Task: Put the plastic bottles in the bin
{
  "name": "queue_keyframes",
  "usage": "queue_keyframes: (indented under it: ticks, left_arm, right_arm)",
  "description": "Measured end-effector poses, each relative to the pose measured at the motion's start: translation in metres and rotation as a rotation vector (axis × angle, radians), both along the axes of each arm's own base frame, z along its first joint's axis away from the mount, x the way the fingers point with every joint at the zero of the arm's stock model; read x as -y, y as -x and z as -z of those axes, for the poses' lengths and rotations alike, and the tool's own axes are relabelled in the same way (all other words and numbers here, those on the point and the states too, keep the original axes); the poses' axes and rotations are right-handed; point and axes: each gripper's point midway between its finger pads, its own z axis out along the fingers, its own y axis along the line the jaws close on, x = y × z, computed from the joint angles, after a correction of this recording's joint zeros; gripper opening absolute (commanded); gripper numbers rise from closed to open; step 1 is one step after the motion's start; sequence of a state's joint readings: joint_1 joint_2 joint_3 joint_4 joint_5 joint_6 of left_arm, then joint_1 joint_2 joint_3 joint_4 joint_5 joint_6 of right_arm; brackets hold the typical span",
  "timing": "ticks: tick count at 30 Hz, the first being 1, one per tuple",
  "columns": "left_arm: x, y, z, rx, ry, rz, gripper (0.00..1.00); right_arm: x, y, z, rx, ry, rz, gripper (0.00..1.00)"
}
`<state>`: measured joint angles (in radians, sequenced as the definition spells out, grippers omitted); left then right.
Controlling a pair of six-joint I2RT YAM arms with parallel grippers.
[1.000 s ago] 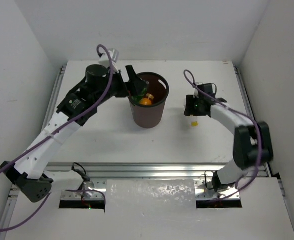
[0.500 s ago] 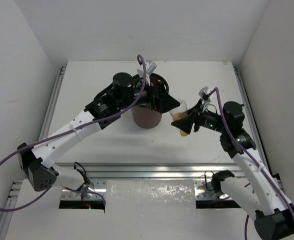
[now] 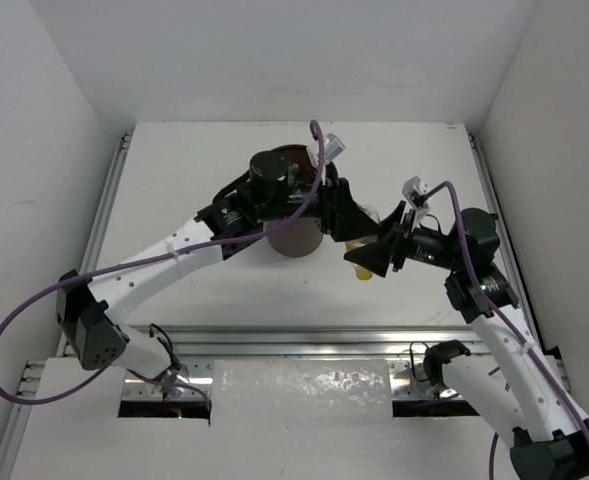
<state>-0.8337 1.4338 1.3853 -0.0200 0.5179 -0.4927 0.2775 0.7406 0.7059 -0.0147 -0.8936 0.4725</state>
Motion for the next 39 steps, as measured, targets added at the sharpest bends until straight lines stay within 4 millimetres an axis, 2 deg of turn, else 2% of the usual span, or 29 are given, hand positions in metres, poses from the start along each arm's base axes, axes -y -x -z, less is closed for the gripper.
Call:
queue_keyframes:
  ticks: [1, 3, 4, 6, 7, 9, 10, 11, 12, 13, 16, 18, 21, 25, 27, 29, 31, 33, 34, 35, 38, 39]
  left_arm:
    - [0.002, 0.002, 0.004, -0.010, -0.006, 0.016, 0.69]
    - [0.006, 0.006, 0.011, -0.029, -0.021, 0.040, 0.35]
    - [0.007, 0.007, 0.011, -0.030, -0.021, 0.039, 0.30]
    - [0.007, 0.006, 0.012, -0.026, -0.025, 0.035, 0.36]
    - [0.007, 0.006, 0.012, -0.026, -0.027, 0.033, 0.28]
    - [0.007, 0.005, 0.012, -0.024, -0.030, 0.025, 0.00]
    - [0.006, 0.004, 0.012, -0.026, -0.032, 0.017, 0.00]
    - [0.006, 0.003, 0.011, -0.025, -0.033, 0.007, 0.00]
    - [0.005, -0.001, 0.010, -0.025, -0.035, -0.016, 0.00]
    - [0.002, -0.008, 0.012, -0.025, -0.054, -0.070, 0.00]
    - [-0.012, -0.032, 0.017, -0.039, -0.118, -0.244, 0.00]
    - [-0.028, -0.055, 0.011, -0.030, -0.155, -0.398, 0.00]
    - [-0.060, -0.088, -0.017, 0.023, -0.160, -0.630, 0.00]
    - [-0.092, -0.119, -0.063, 0.086, -0.109, -0.818, 0.00]
    - [-0.107, -0.136, -0.074, 0.107, -0.104, -0.901, 0.00]
    - [-0.116, -0.154, -0.076, 0.120, -0.120, -0.963, 0.00]
    - [-0.116, -0.173, -0.064, 0.123, -0.160, -0.997, 0.00]
    - [-0.112, -0.190, -0.043, 0.114, -0.215, -1.012, 0.10]
    - [-0.109, -0.198, -0.028, 0.103, -0.252, -1.014, 0.18]
    - [-0.105, -0.203, -0.013, 0.091, -0.290, -1.012, 0.35]
    - [-0.095, -0.215, 0.036, 0.051, -0.412, -0.988, 0.71]
    - [-0.093, -0.216, 0.048, 0.040, -0.445, -0.977, 0.75]
  right_arm:
    - [0.000, -0.001, -0.002, 0.008, -0.002, 0.002, 0.32]
    - [0.000, -0.003, -0.006, 0.018, -0.003, 0.011, 0.32]
    - [0.001, -0.004, -0.005, 0.015, 0.001, 0.017, 0.33]
    - [0.001, -0.005, -0.005, 0.014, 0.002, 0.021, 0.33]
    - [0.001, -0.005, -0.005, 0.013, 0.002, 0.023, 0.34]
    - [0.000, -0.005, -0.005, 0.010, 0.004, 0.025, 0.37]
    - [0.000, -0.005, -0.005, 0.006, 0.005, 0.026, 0.52]
    - [0.000, -0.006, -0.006, 0.006, 0.005, 0.027, 0.68]
    - [0.000, -0.007, -0.007, 0.005, 0.004, 0.031, 0.94]
    - [0.001, -0.009, -0.007, 0.005, 0.003, 0.048, 0.99]
    - [0.007, -0.016, -0.008, 0.016, 0.016, 0.115, 0.99]
    - [0.016, -0.021, -0.004, 0.001, 0.038, 0.190, 0.99]
    - [0.034, -0.028, 0.002, -0.023, 0.086, 0.329, 0.99]
    - [0.056, -0.032, 0.008, -0.054, 0.148, 0.463, 0.99]
    - [0.064, -0.032, 0.009, -0.057, 0.172, 0.507, 0.99]
    - [0.069, -0.033, 0.011, -0.061, 0.193, 0.532, 0.99]
    - [0.072, -0.033, 0.015, -0.071, 0.213, 0.546, 0.99]
    - [0.074, -0.032, 0.019, -0.084, 0.228, 0.551, 0.99]
    - [0.074, -0.031, 0.021, -0.089, 0.232, 0.551, 0.99]
    - [0.074, -0.031, 0.021, -0.090, 0.234, 0.551, 0.99]
    - [0.075, -0.030, 0.023, -0.091, 0.241, 0.549, 0.99]
    - [0.075, -0.030, 0.023, -0.092, 0.244, 0.548, 0.99]
